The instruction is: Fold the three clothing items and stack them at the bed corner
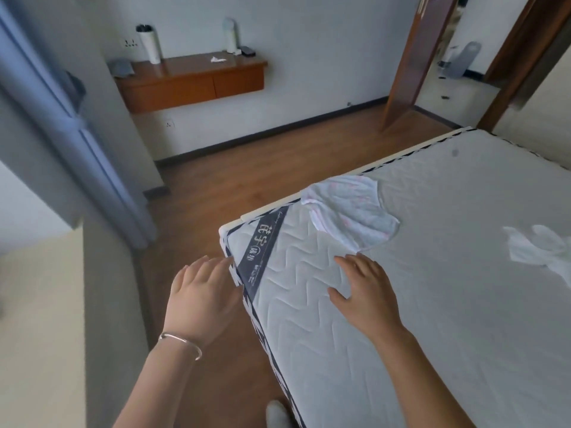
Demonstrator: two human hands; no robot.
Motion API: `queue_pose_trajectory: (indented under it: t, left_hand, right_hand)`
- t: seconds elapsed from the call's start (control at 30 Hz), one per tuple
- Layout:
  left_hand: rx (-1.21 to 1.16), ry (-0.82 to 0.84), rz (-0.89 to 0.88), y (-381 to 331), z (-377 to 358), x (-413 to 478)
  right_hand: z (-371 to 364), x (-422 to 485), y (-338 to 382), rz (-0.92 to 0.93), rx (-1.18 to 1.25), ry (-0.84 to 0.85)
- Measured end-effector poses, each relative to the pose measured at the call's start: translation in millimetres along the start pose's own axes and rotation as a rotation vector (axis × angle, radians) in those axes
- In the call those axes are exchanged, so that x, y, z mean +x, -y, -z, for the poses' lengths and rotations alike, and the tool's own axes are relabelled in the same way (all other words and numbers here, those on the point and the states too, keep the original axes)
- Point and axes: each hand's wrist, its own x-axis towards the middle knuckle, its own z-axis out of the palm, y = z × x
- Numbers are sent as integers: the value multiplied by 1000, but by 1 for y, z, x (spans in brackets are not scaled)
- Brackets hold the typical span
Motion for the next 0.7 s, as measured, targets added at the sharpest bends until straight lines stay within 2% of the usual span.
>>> queue_pose_trajectory:
  t: [0.33, 0.7]
  left_hand:
    - [-11, -10, 30, 105, -8, 159]
    - [102, 7, -176, 288, -3, 408]
  right_hand:
    - [-68, 170, 52, -8, -27, 54]
    - [-191, 392, 160, -95, 55, 70]
